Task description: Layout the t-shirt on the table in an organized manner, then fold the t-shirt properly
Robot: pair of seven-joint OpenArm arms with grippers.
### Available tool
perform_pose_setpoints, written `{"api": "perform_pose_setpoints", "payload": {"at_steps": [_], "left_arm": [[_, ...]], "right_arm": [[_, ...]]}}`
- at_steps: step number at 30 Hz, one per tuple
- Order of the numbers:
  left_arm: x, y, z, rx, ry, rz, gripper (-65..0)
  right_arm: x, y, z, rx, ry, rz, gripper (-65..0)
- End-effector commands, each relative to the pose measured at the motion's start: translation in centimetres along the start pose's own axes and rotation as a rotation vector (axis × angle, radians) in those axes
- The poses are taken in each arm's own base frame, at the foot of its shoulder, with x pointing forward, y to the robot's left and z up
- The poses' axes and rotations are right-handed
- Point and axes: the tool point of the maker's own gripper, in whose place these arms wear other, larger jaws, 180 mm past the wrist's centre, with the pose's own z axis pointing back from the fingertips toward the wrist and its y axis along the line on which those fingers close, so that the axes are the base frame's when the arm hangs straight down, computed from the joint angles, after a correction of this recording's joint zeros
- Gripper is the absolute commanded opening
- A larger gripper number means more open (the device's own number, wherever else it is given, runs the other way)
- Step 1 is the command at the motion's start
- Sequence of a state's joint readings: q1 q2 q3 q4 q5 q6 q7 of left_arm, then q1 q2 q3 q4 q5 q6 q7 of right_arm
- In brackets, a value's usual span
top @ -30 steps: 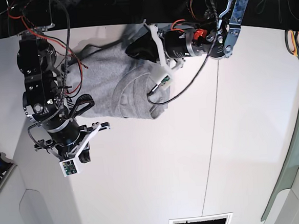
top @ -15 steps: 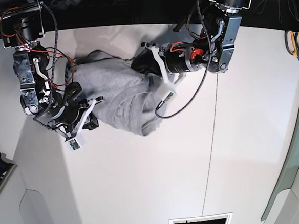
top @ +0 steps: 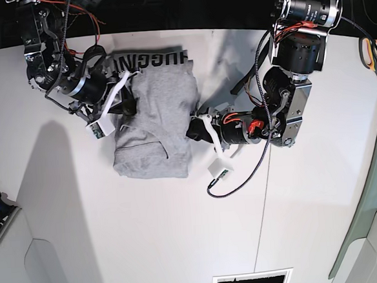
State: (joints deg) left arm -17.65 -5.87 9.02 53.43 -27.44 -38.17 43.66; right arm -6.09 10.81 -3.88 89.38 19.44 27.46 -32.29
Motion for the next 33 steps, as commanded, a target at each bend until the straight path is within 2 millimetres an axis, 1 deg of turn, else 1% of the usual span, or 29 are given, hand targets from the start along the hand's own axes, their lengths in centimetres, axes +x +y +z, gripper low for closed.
{"api": "perform_pose_setpoints", "payload": {"at_steps": [1,4,6,10,14,18,21,25,27,29,33], "left_arm": [[0.9,0.9,0.6,0.029,0.007,-0.021,-57.7],[0.6,1.6,1.1,0.042,0.018,-0.02,-57.7],[0.5,2.0,1.7,0.036,0.015,0.001,-57.7],[1.5,2.7,3.8,0.022,-0.014,0.005,-57.7],[2.0,3.1,6.2,0.027,-0.021,-0.028,-57.7],[1.3,2.9,8.2,0.031,-0.041,-0.082,-57.7],[-0.6,2.1,9.3,0.035,-0.032,-0.112,-57.7],[-4.5,0.8,10.8,0.037,0.003,-0.134,-57.7],[-6.8,0.1,11.6,0.033,0.024,-0.117,-57.7],[-9.5,-0.9,12.4,0.017,0.045,-0.078,-57.7],[-14.9,-3.0,14.0,0.012,0.095,-0.006,-57.7]], "right_arm": [[2.4,0.6,0.1,0.019,-0.075,0.008,-65.0],[2.9,1.4,-0.1,0.031,-0.093,-0.004,-65.0],[2.9,1.1,-0.1,0.025,-0.091,-0.004,-65.0],[3.2,-0.3,0.5,-0.012,-0.106,-0.02,-65.0],[4.0,-1.8,1.8,-0.049,-0.131,-0.048,-65.0],[5.1,-3.7,3.9,-0.101,-0.14,-0.068,-65.0],[5.0,-4.6,6.0,-0.114,-0.145,-0.079,-65.0],[3.1,-5.3,8.7,-0.118,-0.139,-0.103,-65.0],[1.5,-5.3,9.6,-0.121,-0.106,-0.107,-65.0],[-0.7,-5.1,10.5,-0.121,-0.052,-0.105,-65.0],[-5.3,-3.5,11.8,-0.065,0.071,-0.131,-65.0]]}}
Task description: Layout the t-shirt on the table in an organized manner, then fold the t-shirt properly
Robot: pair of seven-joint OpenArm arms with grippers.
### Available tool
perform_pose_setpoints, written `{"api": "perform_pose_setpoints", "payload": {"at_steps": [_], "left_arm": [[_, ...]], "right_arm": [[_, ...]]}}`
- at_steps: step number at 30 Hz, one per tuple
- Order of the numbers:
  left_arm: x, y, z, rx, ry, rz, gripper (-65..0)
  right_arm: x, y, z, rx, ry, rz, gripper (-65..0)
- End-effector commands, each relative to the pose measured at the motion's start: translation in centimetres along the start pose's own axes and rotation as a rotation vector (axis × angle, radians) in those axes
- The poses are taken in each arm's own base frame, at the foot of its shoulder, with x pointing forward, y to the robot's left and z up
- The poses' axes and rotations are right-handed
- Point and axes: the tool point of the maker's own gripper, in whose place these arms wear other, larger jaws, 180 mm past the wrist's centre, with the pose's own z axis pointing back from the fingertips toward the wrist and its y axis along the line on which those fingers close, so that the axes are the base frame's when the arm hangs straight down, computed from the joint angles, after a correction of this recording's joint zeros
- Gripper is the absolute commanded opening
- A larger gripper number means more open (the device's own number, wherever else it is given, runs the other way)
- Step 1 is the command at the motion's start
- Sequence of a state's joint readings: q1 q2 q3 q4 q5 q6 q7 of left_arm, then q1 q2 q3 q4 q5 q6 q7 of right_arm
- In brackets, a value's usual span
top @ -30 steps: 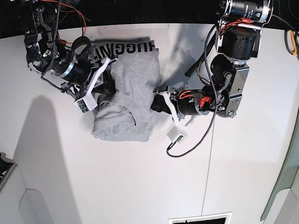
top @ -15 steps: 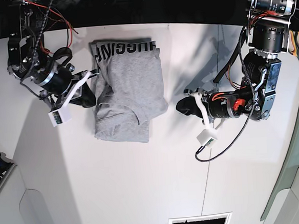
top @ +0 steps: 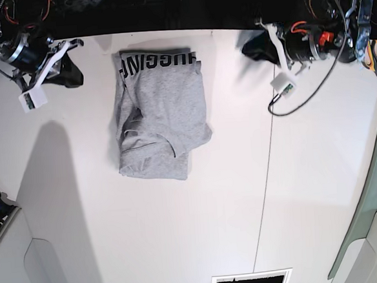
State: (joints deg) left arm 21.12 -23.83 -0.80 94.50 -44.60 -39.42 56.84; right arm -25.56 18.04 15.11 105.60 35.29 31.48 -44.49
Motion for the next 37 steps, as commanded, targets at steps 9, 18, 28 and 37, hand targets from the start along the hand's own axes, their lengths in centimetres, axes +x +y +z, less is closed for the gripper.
{"api": "perform_pose_setpoints", "payload": {"at_steps": [9,18,28,37], "left_arm": [[-12.0,-3.2,1.7,0.03,0.21,0.069,-57.7],[-21.6,-7.0,0.3,-0.076,0.514,0.172,-57.7],[-28.6,-8.3,-6.2,-0.028,0.858,0.106,-57.7],[-26.3,-6.3,-11.4,-0.003,0.876,0.095,-57.7]], "right_arm": [[-8.8,2.5,2.9,0.058,0.182,-0.103,-65.0],[-20.2,3.4,4.4,0.029,0.517,-0.102,-65.0],[-31.4,1.6,2.8,0.012,0.891,-0.172,-65.0],[-30.9,-1.7,-0.9,-0.013,0.967,-0.147,-65.0]]}}
